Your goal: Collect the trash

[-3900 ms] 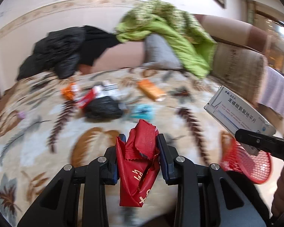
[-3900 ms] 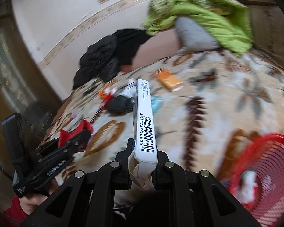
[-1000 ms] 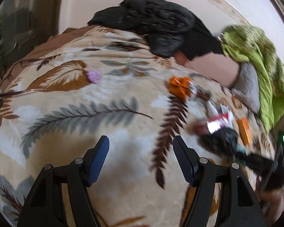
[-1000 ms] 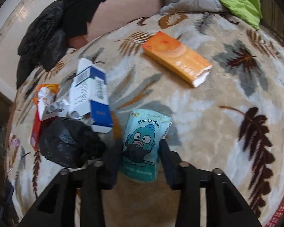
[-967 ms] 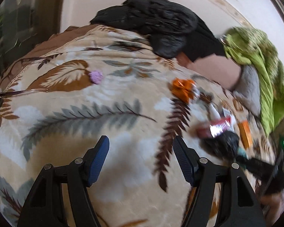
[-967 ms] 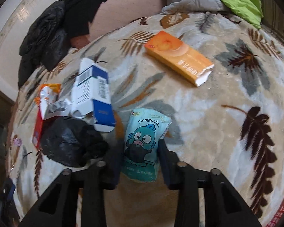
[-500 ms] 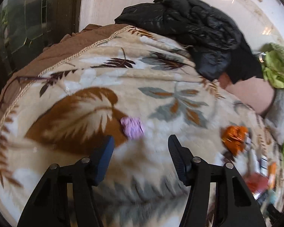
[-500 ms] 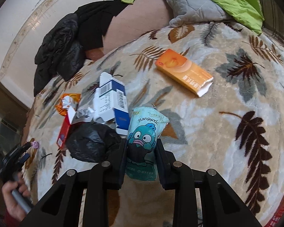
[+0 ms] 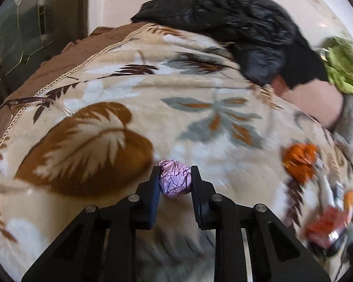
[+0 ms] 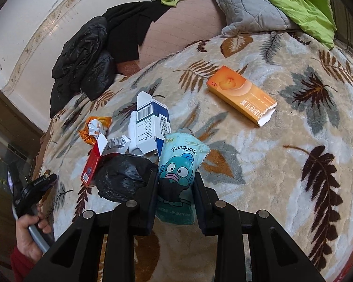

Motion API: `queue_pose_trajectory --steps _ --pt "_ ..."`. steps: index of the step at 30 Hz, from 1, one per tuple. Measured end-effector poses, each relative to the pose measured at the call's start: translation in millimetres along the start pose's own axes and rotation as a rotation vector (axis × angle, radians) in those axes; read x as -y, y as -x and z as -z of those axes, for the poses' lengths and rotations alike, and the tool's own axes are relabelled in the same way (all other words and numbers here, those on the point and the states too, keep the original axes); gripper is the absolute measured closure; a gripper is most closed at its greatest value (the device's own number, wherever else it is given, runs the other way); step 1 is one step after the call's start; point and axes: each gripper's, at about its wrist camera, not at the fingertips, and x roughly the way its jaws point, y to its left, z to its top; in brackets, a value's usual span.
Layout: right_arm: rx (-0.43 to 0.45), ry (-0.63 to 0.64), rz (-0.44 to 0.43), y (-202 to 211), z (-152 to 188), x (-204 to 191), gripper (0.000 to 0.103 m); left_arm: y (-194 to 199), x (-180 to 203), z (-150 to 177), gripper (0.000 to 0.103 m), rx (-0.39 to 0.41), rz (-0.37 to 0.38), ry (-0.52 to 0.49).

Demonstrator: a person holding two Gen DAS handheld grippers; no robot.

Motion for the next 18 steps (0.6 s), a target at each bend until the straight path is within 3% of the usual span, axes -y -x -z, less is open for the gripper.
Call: queue_pose_trajectory --steps 9,18 --pt "0.099 0.118 -0.026 35 15 -10 0.073 101 65 60 0.080 0.087 0.152 -0.155" --pt "0.136 0.244 -0.077 81 61 -13 0.073 174 117 143 0.080 0.138 0.201 -0.282"
